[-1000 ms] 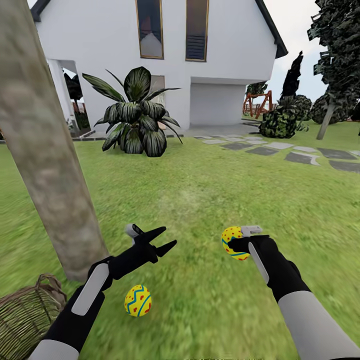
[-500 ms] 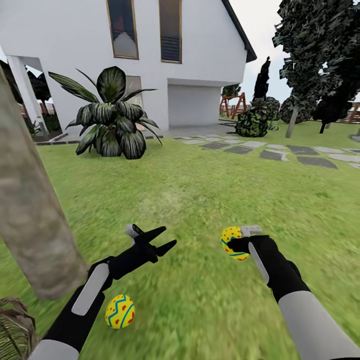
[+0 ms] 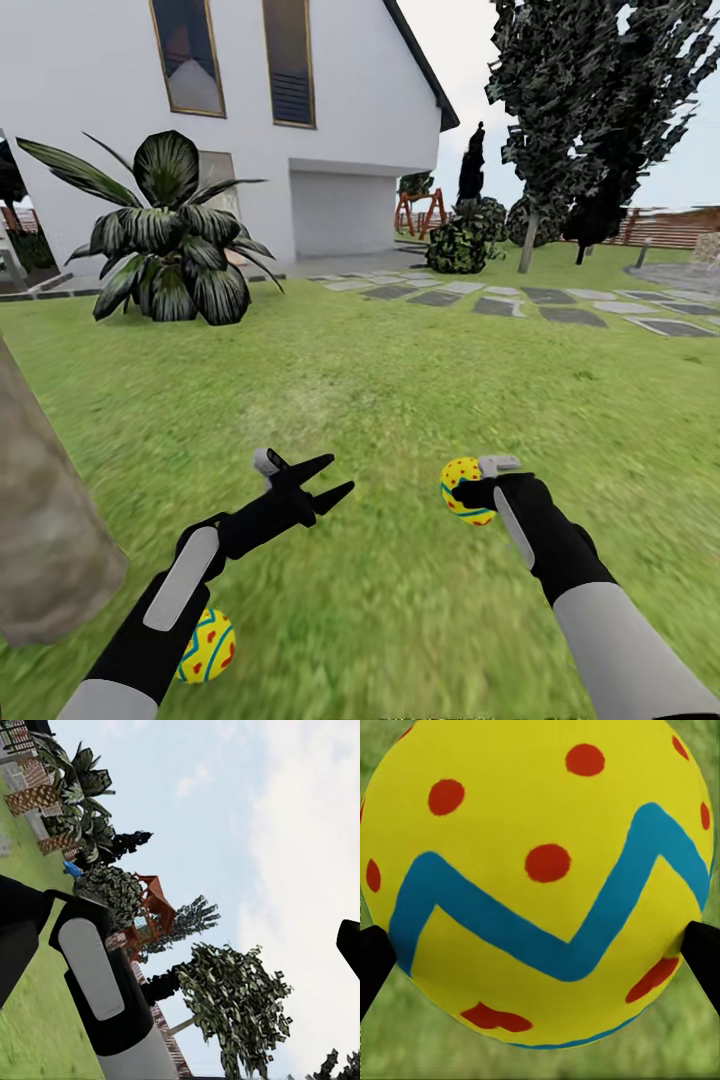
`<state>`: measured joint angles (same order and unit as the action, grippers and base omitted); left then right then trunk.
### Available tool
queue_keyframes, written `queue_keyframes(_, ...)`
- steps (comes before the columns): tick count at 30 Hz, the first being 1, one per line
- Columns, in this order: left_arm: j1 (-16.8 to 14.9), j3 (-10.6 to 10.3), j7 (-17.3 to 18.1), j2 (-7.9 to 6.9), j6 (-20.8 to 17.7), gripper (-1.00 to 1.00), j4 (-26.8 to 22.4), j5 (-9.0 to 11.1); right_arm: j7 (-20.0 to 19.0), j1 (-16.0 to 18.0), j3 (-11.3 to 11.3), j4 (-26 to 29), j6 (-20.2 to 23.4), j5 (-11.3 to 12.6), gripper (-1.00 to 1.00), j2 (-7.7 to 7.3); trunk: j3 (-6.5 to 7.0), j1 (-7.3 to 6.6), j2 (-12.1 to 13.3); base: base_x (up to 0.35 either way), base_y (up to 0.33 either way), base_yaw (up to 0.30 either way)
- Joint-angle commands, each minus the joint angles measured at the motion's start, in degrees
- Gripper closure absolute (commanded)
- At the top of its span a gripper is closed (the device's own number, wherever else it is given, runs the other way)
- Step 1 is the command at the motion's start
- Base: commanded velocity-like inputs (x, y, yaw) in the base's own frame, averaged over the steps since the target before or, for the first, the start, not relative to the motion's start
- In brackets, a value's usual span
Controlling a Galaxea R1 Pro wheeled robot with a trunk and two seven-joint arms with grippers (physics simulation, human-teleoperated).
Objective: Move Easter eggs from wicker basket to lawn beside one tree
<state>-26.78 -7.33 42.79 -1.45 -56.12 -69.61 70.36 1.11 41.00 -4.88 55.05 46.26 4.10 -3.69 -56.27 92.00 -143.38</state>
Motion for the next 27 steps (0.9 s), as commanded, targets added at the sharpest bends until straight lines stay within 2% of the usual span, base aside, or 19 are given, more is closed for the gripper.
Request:
queue_keyframes(1,-0.03,-0.06,0.06,-0.04,-0.22,-1.0,0.02,0.13,0.31,0.04,-0.19,0.01,0.23,0.29,1.0,0.71,-0.13,-0.01,-0.03,0.0,0.0,-0.158)
queue_keyframes(3,-0.03,-0.06,-0.01,-0.04,-0.22,-1.0,0.02,0.13,0.72,0.04,-0.3,-1.13,0.24,-0.03,1.0,3.11,-0.29,-0.01,-0.03,0.0,0.0,-0.101)
queue_keyframes(6,-0.03,-0.11,-0.31,0.02,-0.22,-1.0,0.06,0.13,0.82,0.04,-0.47,-3.42,0.24,-0.13,1.0,4.24,-0.56,-0.01,-0.03,0.0,0.0,-0.071)
queue_keyframes(11,-0.03,-0.14,-0.68,1.59,-0.23,-1.0,1.64,0.12,0.83,0.11,-0.46,-3.73,0.31,-0.01,1.0,4.39,-1.01,-0.01,-0.03,0.0,0.0,-0.065)
queue_keyframes(17,-0.03,0.21,-0.03,1.26,-0.39,-1.0,0.87,0.69,1.45,0.3,-0.56,-9.4,0.41,-0.28,1.0,3.75,-1.56,-0.01,-0.03,0.0,0.0,-0.033)
queue_keyframes(20,-0.03,0.98,0.75,1.03,-0.68,-1.0,-2.51,1.09,1.43,0.21,-0.35,-10.36,0.5,-0.15,1.0,3.81,-1.84,-0.01,-0.03,0.0,0.0,-0.001)
queue_keyframes(21,-0.03,1.03,0.95,1.1,-0.72,-1.0,-3.24,1.4,1.44,0.14,-0.34,-11.08,0.44,-0.24,1.0,3.79,-1.93,-0.01,-0.03,0.0,0.0,0.0)
queue_keyframes(23,-0.01,0.99,1.8,1.33,-0.51,-1.0,-3.86,4.59,1.01,0.11,-0.02,-12.21,0.41,-0.07,1.0,3.44,-2.11,-0.01,-0.03,0.0,0.0,0.0)
queue_keyframes(25,0.55,0.96,2.76,0.88,-0.36,-1.0,-3.7,7.26,0.94,0.11,0.1,-12.33,0.35,-0.39,1.0,3.29,-2.3,-0.01,-0.03,0.0,0.0,0.0)
queue_keyframes(27,0.7,0.84,2.61,0.71,-0.32,-1.0,-3.65,7.55,0.94,0.12,-0.1,-12.44,0.3,-0.53,1.0,3.29,-2.49,-0.01,-0.03,0.002,0.0,0.0)
